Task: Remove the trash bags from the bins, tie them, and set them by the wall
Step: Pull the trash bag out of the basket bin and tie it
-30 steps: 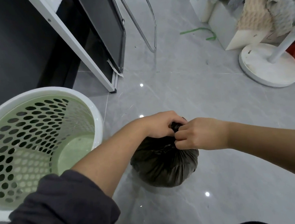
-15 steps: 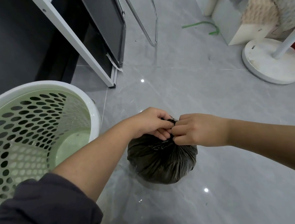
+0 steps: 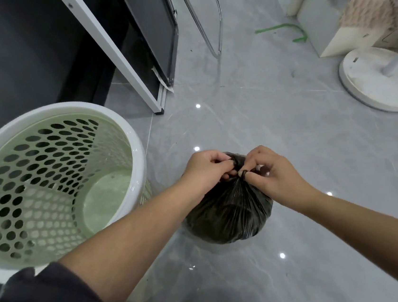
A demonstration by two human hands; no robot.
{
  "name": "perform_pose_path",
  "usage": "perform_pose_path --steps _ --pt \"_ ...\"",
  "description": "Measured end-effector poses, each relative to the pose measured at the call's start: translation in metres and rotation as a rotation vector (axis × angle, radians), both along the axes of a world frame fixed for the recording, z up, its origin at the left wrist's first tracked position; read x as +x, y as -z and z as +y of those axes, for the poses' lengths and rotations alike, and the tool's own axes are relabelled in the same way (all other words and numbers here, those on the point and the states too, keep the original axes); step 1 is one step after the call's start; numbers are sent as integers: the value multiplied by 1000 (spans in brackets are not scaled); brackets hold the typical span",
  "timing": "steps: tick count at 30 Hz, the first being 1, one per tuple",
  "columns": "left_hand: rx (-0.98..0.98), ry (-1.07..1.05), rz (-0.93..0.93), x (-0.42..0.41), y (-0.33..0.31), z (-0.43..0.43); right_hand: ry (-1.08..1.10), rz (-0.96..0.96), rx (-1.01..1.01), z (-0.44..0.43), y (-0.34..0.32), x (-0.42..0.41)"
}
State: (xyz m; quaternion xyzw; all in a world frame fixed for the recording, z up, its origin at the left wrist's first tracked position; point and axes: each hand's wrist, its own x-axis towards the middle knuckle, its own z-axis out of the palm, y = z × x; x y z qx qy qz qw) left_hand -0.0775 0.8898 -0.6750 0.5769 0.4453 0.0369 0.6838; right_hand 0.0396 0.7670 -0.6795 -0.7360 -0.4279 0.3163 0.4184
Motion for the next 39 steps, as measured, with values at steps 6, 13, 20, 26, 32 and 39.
perform_pose_path --steps 6,13,20,26,32,39 --pt "21 -37 78 -4 -18 3 299 83 55 5 8 -27" --pt "-275 61 264 -2 -24 14 271 -235 124 9 7 -38" --pt "717 518 7 -37 -11 20 299 21 92 11 7 -32" --pt "952 482 -81 -30 6 21 263 118 95 13 3 -30" --pt "420 249 21 -14 -3 13 252 14 82 12 4 -32" --pt "552 13 77 -20 -7 4 299 -67 -15 17 4 -33"
